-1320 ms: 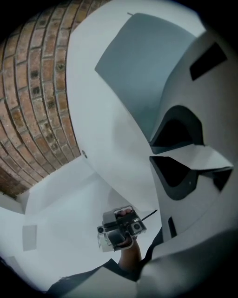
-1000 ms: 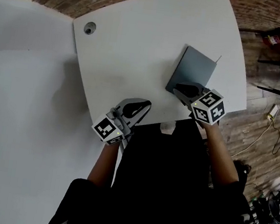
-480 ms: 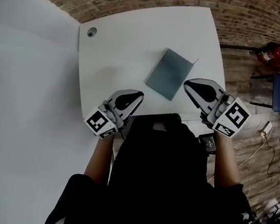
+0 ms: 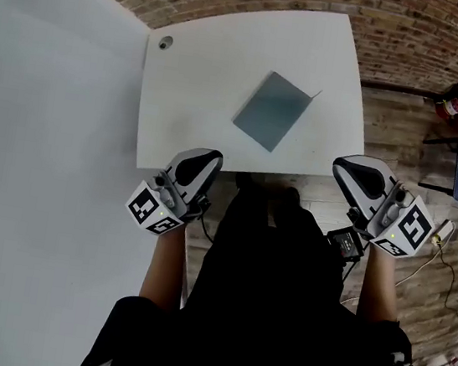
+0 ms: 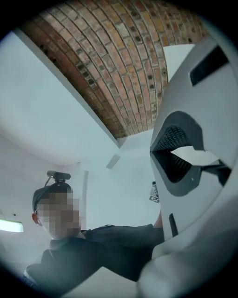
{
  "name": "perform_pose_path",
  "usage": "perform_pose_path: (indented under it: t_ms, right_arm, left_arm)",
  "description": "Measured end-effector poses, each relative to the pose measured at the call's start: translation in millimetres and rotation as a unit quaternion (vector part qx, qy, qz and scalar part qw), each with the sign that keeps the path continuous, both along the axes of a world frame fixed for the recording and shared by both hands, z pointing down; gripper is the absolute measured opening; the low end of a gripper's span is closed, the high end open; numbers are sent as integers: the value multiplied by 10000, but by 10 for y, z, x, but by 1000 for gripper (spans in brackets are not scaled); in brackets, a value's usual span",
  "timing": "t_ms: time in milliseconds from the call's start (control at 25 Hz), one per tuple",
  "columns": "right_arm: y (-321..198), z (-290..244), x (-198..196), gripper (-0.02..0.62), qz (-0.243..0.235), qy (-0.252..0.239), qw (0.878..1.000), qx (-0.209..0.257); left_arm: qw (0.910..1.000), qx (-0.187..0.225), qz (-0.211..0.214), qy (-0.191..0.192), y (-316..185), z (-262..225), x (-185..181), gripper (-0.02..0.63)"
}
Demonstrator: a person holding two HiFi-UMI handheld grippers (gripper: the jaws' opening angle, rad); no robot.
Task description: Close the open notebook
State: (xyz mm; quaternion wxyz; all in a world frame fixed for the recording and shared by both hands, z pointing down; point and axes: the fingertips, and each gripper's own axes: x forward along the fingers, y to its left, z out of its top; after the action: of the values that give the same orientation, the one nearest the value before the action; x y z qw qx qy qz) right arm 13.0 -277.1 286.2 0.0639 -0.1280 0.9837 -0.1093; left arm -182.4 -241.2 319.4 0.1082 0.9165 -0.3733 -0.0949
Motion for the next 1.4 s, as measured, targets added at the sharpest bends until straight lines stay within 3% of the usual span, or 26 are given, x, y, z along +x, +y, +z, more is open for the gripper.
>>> perform_pose_path:
  t_ms: [160, 320, 440, 720, 880, 1200, 1400]
  right_arm:
    - [247, 115, 92, 6, -149, -129, 9997, -146]
    - [514, 277, -56, 6, -265, -8, 9992, -306]
    - [784, 281, -248, 6, -346, 195, 9986, -340]
    - [1756, 170, -633, 6, -488, 445, 9976, -200]
    - [2278, 237, -830, 6, -538, 586, 9965, -255]
    - [3055, 416, -754, 6, -685, 915, 9927, -378]
    - [3303, 271, -589, 6, -932, 710, 9929, -185]
  left_arm:
    - [10000, 5, 82, 53, 337, -115, 178, 17]
    - [9996, -90, 248, 60, 642, 4, 262, 17]
    - [9994, -146, 265, 154, 887, 68, 226, 17]
    - [9990, 158, 328, 259, 1827, -17, 45, 17]
    - [9990, 24, 293, 323, 2325, 159, -73, 17]
    - [9978, -108, 96, 641, 3033, 431, -133, 17]
    - [9990, 101, 60, 443, 3295, 244, 165, 17]
